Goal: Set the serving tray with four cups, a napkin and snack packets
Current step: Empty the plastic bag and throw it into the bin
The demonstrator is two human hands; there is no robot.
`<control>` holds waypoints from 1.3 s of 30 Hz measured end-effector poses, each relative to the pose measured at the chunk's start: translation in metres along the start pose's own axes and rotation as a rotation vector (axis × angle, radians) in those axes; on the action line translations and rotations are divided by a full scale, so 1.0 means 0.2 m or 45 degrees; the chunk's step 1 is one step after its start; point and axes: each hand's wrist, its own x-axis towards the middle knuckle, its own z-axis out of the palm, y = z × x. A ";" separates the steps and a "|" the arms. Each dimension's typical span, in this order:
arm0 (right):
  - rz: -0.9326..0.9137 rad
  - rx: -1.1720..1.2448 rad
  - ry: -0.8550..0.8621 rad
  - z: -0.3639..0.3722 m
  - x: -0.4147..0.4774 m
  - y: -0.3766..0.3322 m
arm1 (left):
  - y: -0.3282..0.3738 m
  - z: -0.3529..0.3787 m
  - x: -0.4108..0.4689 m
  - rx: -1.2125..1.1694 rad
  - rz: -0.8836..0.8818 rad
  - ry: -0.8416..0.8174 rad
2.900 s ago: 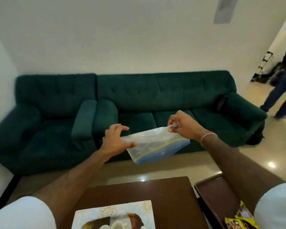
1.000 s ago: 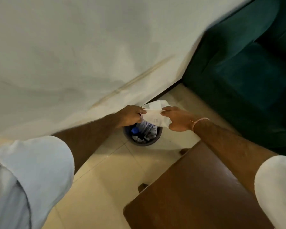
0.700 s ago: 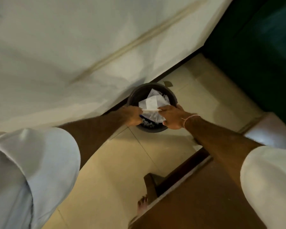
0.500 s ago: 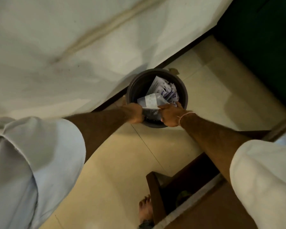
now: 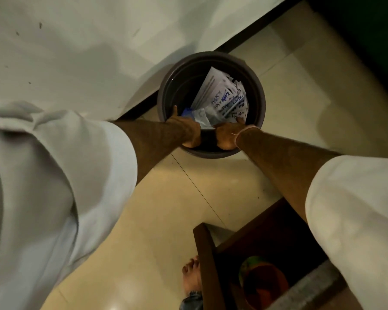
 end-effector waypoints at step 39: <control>0.113 0.402 1.073 -1.47 -2.83 0.34 | 0.52 -2.07 -2.30 -0.333 0.140 0.961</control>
